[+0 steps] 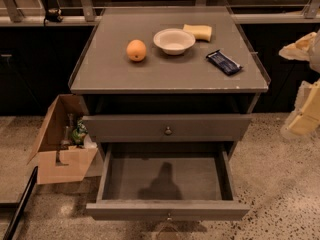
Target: Close middle drawer
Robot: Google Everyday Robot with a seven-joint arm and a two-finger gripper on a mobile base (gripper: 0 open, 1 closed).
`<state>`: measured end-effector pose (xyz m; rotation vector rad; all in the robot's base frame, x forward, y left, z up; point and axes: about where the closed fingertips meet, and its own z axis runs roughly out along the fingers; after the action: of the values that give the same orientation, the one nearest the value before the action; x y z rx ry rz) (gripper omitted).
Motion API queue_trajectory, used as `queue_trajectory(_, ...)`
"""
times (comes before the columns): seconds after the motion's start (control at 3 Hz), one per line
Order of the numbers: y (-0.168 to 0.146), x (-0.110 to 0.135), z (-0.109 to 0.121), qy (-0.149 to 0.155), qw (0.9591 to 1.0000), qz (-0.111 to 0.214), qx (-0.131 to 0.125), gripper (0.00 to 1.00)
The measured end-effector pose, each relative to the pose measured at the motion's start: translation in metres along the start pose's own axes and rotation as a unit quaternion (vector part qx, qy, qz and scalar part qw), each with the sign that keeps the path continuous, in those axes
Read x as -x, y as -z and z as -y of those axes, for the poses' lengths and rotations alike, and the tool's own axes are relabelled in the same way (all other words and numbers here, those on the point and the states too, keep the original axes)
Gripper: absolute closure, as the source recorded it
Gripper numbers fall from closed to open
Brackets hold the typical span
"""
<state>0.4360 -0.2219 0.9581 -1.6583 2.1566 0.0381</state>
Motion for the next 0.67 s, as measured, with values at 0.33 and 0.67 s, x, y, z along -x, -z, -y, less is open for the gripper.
queue_trajectory(0.33,-0.022,-0.004,-0.004,0.008,0.9957,0.08,0.045,0.0)
queue_trajectory(0.67,-0.046,0.006,-0.014,0.019,0.9828,0.158,0.094,0.0)
